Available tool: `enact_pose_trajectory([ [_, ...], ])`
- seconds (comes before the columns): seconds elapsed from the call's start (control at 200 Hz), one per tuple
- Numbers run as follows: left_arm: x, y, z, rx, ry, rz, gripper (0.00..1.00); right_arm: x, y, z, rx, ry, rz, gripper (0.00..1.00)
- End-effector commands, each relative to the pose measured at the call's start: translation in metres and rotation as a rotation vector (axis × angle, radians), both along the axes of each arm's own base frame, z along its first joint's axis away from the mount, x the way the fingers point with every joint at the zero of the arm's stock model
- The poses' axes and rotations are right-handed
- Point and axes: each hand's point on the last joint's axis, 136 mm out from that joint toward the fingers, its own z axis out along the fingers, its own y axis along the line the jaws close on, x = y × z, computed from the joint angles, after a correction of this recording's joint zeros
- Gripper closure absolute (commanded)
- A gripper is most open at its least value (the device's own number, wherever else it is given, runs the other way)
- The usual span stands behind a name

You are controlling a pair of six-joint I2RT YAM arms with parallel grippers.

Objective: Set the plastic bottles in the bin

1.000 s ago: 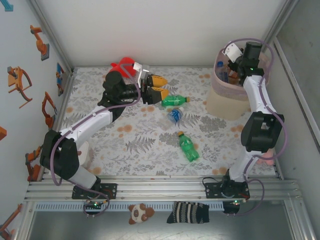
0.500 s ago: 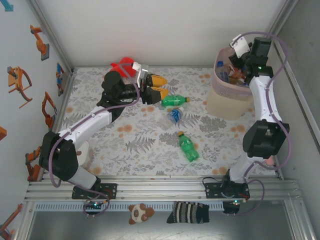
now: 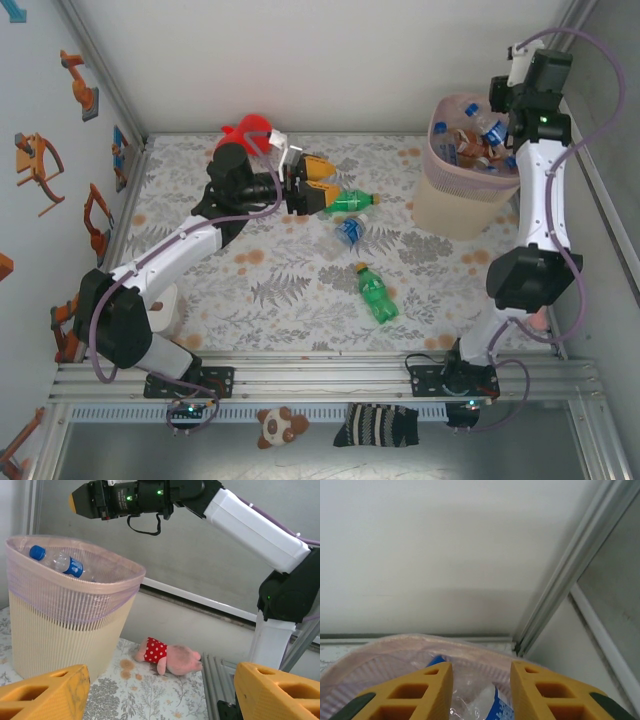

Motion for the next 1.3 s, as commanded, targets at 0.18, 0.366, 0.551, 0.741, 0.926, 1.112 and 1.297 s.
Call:
enact_pose_trajectory([
  [0.18, -0.001, 0.0, -0.006, 0.02, -0.031, 0.015, 0.25, 0.021, -0.019, -0.075, 0.158, 0.173, -0.054, 0.68],
  [0.366, 0.006, -0.004, -0.021, 0.053, -0.01, 0.022, 0.25, 0.032, -0.026, -0.122, 0.186, 0.266, -0.056, 0.7],
  [0.551, 0.011, -0.008, -0.037, 0.1, 0.005, 0.027, 0.25, 0.024, -0.023, -0.139, 0.2, 0.322, -0.054, 0.71],
  [0.741, 0.013, -0.01, -0.055, 0.195, -0.01, 0.046, 0.25, 0.007, -0.023, -0.095, 0.174, 0.245, -0.067, 0.68],
  [0.926, 0.021, -0.009, -0.077, 0.303, -0.017, 0.095, 0.25, -0.017, -0.02, -0.047, 0.184, 0.165, -0.085, 0.64],
  [1.112, 0.026, -0.011, -0.098, 0.376, -0.005, 0.111, 0.26, -0.035, 0.028, -0.033, 0.4, 0.159, 0.092, 0.64],
  [1.297, 0.027, -0.016, -0.108, 0.389, 0.018, 0.111, 0.26, -0.042, 0.094, -0.037, 0.623, 0.212, 0.334, 0.67],
])
